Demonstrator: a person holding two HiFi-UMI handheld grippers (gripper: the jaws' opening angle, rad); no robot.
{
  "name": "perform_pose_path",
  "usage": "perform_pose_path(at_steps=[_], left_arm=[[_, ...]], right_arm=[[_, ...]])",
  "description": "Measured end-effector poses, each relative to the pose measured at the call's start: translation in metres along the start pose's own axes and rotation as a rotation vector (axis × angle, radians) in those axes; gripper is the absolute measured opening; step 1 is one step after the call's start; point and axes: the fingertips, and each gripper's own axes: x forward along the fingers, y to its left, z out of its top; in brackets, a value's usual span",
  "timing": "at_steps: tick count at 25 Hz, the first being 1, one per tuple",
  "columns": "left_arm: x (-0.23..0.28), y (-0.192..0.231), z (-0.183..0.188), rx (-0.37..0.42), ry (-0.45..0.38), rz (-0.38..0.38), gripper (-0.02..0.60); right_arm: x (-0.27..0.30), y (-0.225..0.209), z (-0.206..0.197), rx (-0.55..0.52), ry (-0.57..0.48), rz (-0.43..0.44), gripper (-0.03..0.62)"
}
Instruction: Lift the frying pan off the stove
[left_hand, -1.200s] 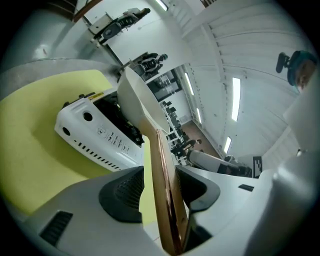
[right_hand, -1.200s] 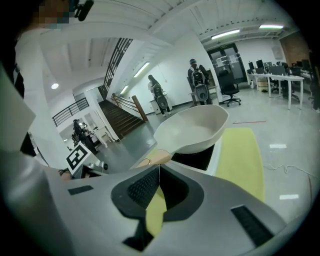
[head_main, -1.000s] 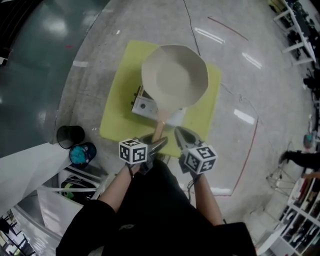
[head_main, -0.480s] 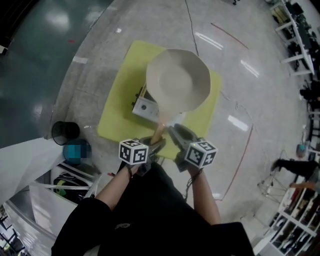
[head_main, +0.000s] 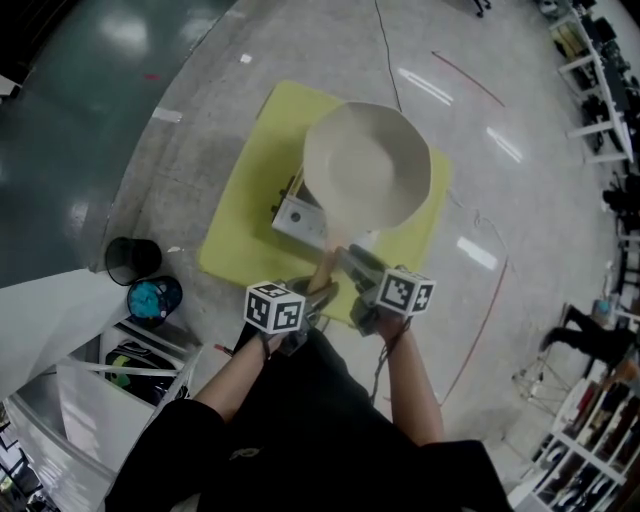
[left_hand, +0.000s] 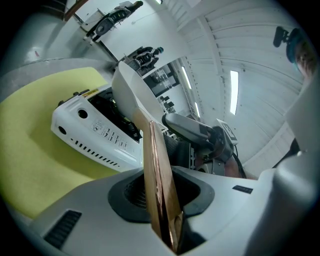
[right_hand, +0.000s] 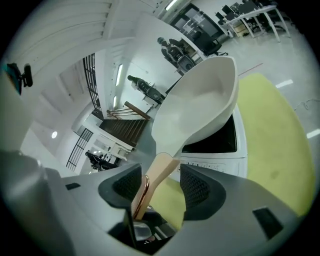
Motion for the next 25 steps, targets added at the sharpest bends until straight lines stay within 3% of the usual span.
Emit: perform_pose_path(at_steps=[12,17,20,25], left_arm=[[0.0,0.0,0.0,0.01,0.022,0.003,0.133],[0.0,0.002,0.0,0.011,0.025,0.004,0.133],[0.0,0.002,-0.001,0.014,0.029,0.003,0.133],[0.003,-0.004,-0.004,0.018,0.04,-0.007,0.135]], right_arm=[[0.032,0.0,0.001,0.102,0.058,0.141,0.256],[0.042,0.008,-0.012,0.416,0.066,0.171,0.256],[0.047,0.005,-0.013,0.412,0.075,0.17,0.256],[0.059,-0.001,-0.007,0.302,0.116,0.191,0.256]])
